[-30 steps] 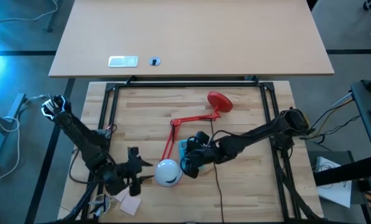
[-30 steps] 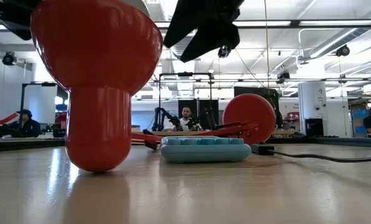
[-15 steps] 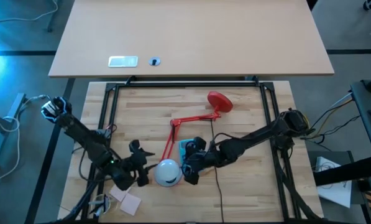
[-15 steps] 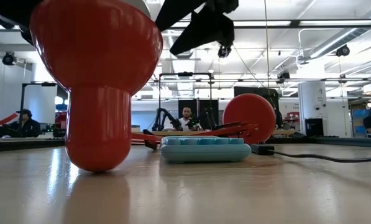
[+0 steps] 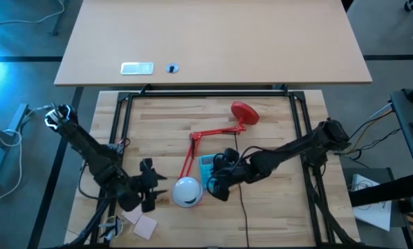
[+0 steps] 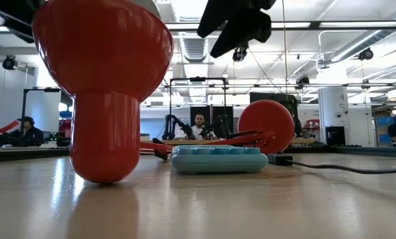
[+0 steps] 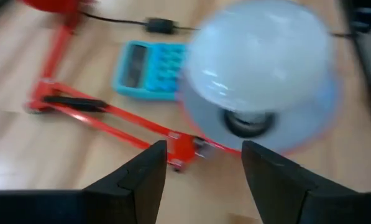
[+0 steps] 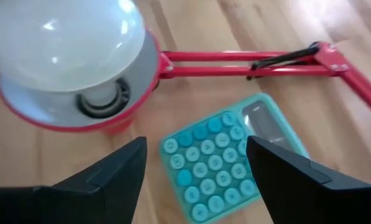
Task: Screw lightbulb
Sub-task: Insert the lightbulb into the orange desk lamp
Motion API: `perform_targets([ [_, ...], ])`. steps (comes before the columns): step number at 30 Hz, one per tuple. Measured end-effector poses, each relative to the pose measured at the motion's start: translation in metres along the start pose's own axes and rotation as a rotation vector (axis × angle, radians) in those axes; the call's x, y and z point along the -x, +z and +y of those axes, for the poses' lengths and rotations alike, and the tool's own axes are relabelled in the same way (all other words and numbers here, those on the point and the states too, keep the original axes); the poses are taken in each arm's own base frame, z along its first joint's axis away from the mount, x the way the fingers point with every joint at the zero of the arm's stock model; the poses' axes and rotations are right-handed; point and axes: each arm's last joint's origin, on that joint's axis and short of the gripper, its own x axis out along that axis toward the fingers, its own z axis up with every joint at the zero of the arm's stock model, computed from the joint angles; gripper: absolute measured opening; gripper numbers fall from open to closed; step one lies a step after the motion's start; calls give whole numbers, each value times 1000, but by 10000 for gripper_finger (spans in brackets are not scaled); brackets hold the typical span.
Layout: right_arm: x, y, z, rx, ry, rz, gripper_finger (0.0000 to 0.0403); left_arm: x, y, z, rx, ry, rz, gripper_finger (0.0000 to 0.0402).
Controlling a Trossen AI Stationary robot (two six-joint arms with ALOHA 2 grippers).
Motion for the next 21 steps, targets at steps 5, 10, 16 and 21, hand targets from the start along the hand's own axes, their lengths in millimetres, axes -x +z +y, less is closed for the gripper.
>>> perform_targets([
  [5,-3,2,-3,29,-8,-6,281,7,-11,-13,26,-62,25,199],
  [10,-4,3,-2,33,8,-10,284,14,-17,-19,61,-73,0,199],
  [16,-8,4,2,36,27,-25,276,13,-20,-19,81,-73,-1,199],
  [21,-17,-1,7,78,50,5,279,11,-22,-19,90,-76,-4,199],
])
